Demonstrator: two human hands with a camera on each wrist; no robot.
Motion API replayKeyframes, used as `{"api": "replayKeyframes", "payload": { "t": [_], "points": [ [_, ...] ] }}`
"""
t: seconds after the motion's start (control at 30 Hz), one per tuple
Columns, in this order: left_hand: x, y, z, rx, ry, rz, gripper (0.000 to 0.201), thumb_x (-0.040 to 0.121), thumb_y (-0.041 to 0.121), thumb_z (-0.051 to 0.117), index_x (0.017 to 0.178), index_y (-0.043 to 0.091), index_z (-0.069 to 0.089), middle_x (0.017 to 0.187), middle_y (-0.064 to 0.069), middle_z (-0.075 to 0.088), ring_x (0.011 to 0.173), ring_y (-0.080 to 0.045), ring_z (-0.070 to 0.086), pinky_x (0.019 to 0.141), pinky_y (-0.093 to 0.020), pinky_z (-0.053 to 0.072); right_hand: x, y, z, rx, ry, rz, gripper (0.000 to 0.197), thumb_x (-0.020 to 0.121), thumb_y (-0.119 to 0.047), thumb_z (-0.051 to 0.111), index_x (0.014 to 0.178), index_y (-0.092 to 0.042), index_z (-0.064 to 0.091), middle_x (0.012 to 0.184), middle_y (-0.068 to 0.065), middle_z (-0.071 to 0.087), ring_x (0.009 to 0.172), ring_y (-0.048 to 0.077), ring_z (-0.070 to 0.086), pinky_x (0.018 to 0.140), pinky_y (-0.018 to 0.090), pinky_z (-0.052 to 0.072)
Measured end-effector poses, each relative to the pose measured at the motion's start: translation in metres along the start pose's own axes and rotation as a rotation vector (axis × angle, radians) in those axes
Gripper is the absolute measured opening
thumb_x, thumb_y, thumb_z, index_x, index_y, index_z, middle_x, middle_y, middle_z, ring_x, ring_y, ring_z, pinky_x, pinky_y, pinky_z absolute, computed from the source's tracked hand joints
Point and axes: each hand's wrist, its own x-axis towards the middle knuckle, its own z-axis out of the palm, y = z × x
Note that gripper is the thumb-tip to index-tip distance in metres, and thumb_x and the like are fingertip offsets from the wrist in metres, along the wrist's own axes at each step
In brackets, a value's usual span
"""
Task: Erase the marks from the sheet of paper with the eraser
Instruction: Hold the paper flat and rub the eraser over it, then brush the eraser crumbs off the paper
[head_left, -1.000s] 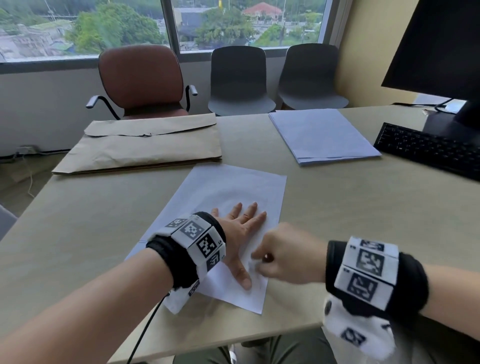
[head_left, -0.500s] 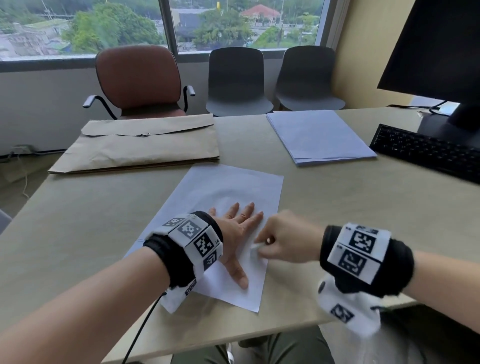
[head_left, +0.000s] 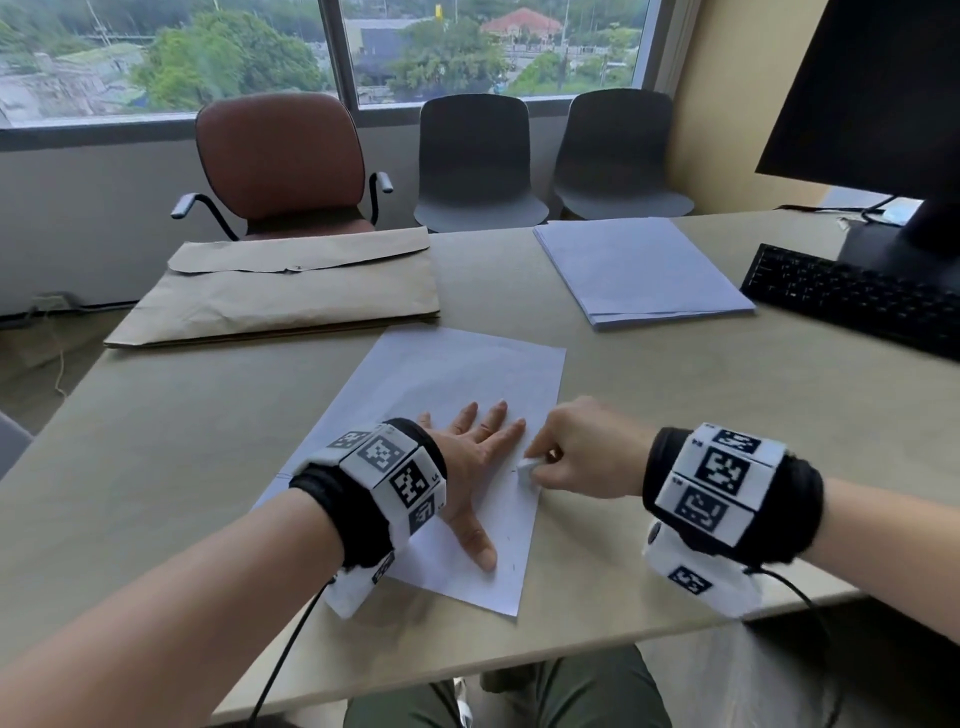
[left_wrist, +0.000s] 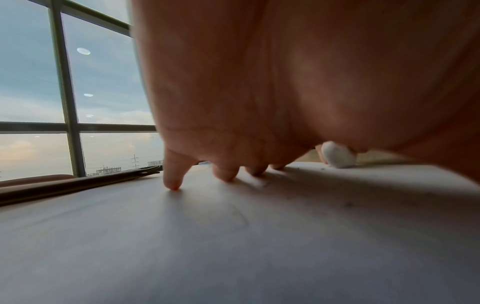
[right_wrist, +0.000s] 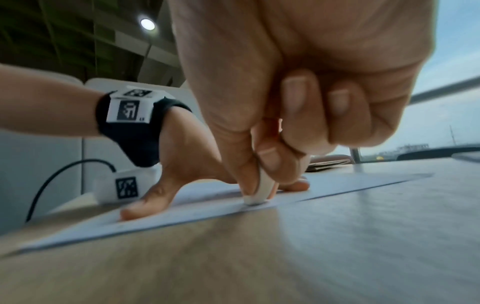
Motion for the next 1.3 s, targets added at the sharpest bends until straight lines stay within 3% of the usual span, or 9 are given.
{"api": "replayKeyframes", "payload": {
  "t": [0.13, 0.37, 0.67, 0.87, 0.93, 1.03, 1.1, 1.17, 1.3],
  "points": [
    [0.002, 0.000, 0.001, 0.014, -0.002, -0.011, 0.138, 0.061, 0.058, 0.077, 0.142, 0.027, -0.031, 0.150, 0.006, -0.036, 0.141, -0.023, -0.028, 0.113, -0.061, -0.004, -0.019, -0.010, 0.011, 0.031, -0.047, -0.056, 0.031, 0.085, -0.024, 0.054, 0.056, -0.013, 0.053, 0.048, 0.000, 0.036, 0.052, 0.018, 0.035, 0.060, 0.028, 0.035],
    [0.001, 0.001, 0.000, 0.012, -0.003, -0.018, 0.138, 0.062, 0.058, 0.076, 0.141, 0.027, -0.031, 0.149, 0.006, -0.037, 0.140, -0.022, -0.028, 0.113, -0.061, -0.003, -0.007, 0.005, 0.003, 0.044, 0.012, 0.043, 0.025, 0.084, -0.024, 0.055, 0.089, -0.005, 0.071, 0.078, 0.014, 0.066, 0.077, 0.028, 0.058, 0.073, 0.033, 0.051],
    [0.003, -0.001, 0.002, -0.008, 0.011, -0.010, 0.137, 0.062, 0.059, 0.076, 0.142, 0.028, -0.030, 0.150, 0.008, -0.036, 0.141, -0.021, -0.028, 0.113, -0.061, -0.002, -0.022, -0.004, 0.010, 0.048, -0.067, -0.075, 0.027, 0.085, -0.026, 0.054, 0.068, -0.007, 0.062, 0.056, 0.006, 0.044, 0.058, 0.021, 0.041, 0.057, 0.031, 0.038],
    [-0.007, -0.022, 0.003, -0.290, 0.217, 0.067, 0.117, 0.072, 0.048, 0.074, 0.148, 0.030, -0.014, 0.157, 0.012, -0.016, 0.146, -0.013, -0.010, 0.117, -0.051, 0.000, -0.004, 0.025, -0.016, 1.073, 0.118, 0.465, 0.026, 0.093, -0.028, 0.051, 0.072, -0.014, 0.055, 0.066, 0.001, 0.050, 0.046, 0.011, 0.047, 0.046, 0.019, 0.036],
    [-0.011, -0.038, 0.003, -0.442, 0.383, 0.054, 0.088, 0.077, 0.042, 0.071, 0.148, 0.026, 0.021, 0.159, 0.009, 0.002, 0.146, -0.013, 0.009, 0.117, -0.034, 0.011, -0.004, 0.025, -0.015, 1.373, 0.165, 0.559, 0.029, 0.097, -0.030, 0.042, 0.077, -0.014, 0.055, 0.074, 0.004, 0.049, 0.061, 0.018, 0.050, 0.055, 0.025, 0.039],
    [-0.019, -0.057, -0.001, -0.581, 0.666, -0.022, 0.012, 0.083, 0.036, 0.067, 0.081, 0.024, 0.065, 0.129, 0.000, 0.058, 0.117, -0.016, 0.054, 0.096, -0.023, 0.037, -0.004, 0.017, -0.004, 1.640, 0.231, 0.593, 0.031, 0.099, -0.030, 0.036, 0.082, -0.013, 0.055, 0.078, 0.007, 0.051, 0.071, 0.022, 0.052, 0.063, 0.030, 0.041],
    [-0.018, -0.068, 0.001, -0.619, 0.732, -0.070, 0.023, 0.088, 0.028, 0.063, 0.068, 0.018, 0.066, 0.100, -0.008, 0.071, 0.088, -0.015, 0.065, 0.083, -0.028, 0.050, -0.005, 0.004, 0.004, 1.791, 0.208, 0.587, 0.030, 0.099, -0.029, 0.035, 0.081, -0.011, 0.052, 0.081, 0.010, 0.055, 0.075, 0.024, 0.056, 0.066, 0.031, 0.043],
    [-0.021, -0.077, 0.003, -0.689, 0.681, -0.062, 0.013, 0.091, 0.009, 0.059, 0.097, 0.009, 0.070, 0.106, -0.011, 0.070, 0.087, -0.006, 0.065, 0.092, -0.030, 0.049, -0.009, -0.015, 0.012, 1.925, 0.123, 0.545, 0.033, 0.099, -0.029, 0.034, 0.078, -0.010, 0.050, 0.083, 0.014, 0.061, 0.079, 0.027, 0.060, 0.068, 0.032, 0.045],
    [-0.031, -0.087, 0.008, -0.492, 0.413, -0.053, 0.075, 0.085, 0.014, 0.067, 0.147, 0.027, 0.026, 0.151, 0.004, 0.030, 0.140, -0.013, 0.027, 0.111, -0.024, 0.021, -0.015, -0.057, 0.034, 2.040, -0.151, 0.456, 0.037, 0.099, -0.030, 0.034, 0.073, -0.010, 0.052, 0.085, 0.014, 0.068, 0.084, 0.027, 0.065, 0.070, 0.032, 0.048]
  ]
}}
